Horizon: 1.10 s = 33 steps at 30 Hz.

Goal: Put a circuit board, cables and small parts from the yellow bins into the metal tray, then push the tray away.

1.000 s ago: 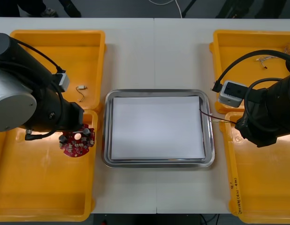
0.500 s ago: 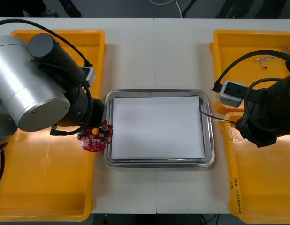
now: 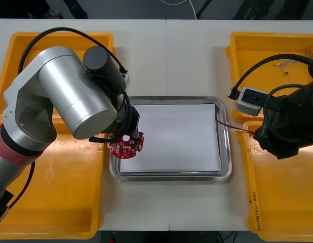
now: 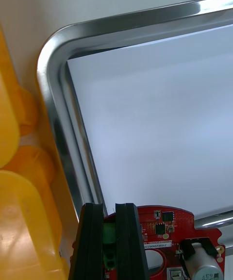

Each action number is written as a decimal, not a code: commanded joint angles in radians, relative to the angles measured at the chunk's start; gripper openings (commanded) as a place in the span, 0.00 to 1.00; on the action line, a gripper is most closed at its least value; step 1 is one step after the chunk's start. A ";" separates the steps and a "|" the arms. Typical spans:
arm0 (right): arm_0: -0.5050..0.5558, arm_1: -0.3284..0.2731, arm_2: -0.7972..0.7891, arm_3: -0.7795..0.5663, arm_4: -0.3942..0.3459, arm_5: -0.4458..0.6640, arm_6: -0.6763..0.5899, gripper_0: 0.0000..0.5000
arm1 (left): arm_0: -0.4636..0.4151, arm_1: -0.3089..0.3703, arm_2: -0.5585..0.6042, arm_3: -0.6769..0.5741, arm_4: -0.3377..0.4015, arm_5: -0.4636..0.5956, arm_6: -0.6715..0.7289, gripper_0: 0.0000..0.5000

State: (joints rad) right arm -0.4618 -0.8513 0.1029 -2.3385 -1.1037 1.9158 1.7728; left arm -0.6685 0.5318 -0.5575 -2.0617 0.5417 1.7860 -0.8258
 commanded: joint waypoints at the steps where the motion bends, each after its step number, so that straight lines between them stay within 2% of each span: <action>1: -0.028 0.014 0.008 -0.025 -0.001 0.004 -0.049 0.00 | -0.049 -0.018 -0.056 -0.006 -0.014 -0.042 0.039 0.00; 8: -0.028 0.012 0.008 -0.025 -0.002 0.004 -0.052 0.00 | -0.049 -0.019 -0.093 0.012 -0.020 -0.077 0.047 0.00; 15: -0.029 0.014 0.008 -0.025 -0.002 0.004 -0.053 0.00 | -0.049 -0.021 -0.139 0.097 -0.049 -0.197 0.050 0.00; 23: -0.028 0.012 0.008 -0.024 -0.001 0.004 -0.055 0.00 | -0.049 -0.022 -0.199 0.170 -0.086 -0.287 0.059 0.00; 33: -0.029 0.012 0.008 -0.024 -0.001 0.004 -0.055 0.00 | -0.048 -0.024 -0.240 0.201 -0.097 -0.312 0.079 0.00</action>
State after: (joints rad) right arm -0.4618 -0.8512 0.1030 -2.3385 -1.1037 1.9158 1.7413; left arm -0.6733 0.5313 -0.7730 -1.8603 0.4590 1.4925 -0.8249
